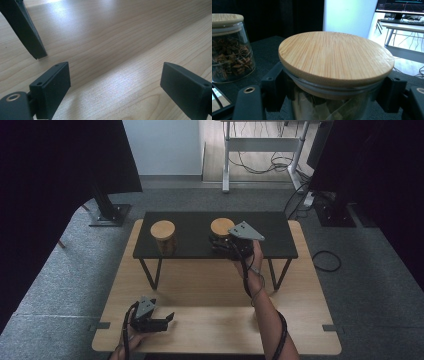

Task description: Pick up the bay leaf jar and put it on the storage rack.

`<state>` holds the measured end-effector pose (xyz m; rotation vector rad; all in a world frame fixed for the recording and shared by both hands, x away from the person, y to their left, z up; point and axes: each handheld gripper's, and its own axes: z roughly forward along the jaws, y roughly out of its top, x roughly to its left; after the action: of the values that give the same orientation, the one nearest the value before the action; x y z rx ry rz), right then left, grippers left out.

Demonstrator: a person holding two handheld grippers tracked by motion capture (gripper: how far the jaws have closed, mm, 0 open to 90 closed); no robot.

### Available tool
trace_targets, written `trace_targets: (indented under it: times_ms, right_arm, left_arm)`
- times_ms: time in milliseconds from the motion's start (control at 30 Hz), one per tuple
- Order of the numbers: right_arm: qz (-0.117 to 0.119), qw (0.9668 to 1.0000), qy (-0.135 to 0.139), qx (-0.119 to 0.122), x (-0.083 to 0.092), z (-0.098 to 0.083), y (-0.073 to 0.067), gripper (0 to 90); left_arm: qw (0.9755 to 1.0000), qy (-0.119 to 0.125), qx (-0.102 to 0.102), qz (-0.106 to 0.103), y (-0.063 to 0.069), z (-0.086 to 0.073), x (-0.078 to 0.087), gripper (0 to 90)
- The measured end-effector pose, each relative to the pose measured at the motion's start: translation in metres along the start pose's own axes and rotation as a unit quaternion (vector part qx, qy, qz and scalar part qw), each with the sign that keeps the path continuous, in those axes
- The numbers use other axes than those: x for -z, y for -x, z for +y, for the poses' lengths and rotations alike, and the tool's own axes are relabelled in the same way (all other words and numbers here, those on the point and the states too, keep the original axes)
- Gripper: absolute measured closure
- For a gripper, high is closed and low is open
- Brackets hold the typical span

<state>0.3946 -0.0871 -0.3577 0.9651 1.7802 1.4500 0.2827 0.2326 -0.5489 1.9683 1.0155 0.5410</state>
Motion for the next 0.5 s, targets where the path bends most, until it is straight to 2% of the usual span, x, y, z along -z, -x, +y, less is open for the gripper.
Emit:
trace_targets:
  times_ms: [133, 233, 500]
  right_arm:
    - [0.000, 1.0000, -0.002, 0.000, 0.0000, 0.0004, -0.0002, 23.3]
    - [-0.008, 0.9999, 0.000, 0.013, 0.0013, 0.0012, -0.0012, 20.4]
    - [-0.004, 0.9999, 0.014, 0.007, 0.0093, 0.0003, -0.0038, 15.2]
  left_arm:
    - [1.0000, 0.000, -0.001, 0.000, 0.0001, 0.0000, 0.0001, 8.6]
    - [1.0000, 0.000, -0.001, 0.000, 0.0001, -0.0001, 0.0001, 8.6]
    - [1.0000, 0.000, -0.002, 0.000, 0.0003, -0.0001, 0.0002, 8.6]
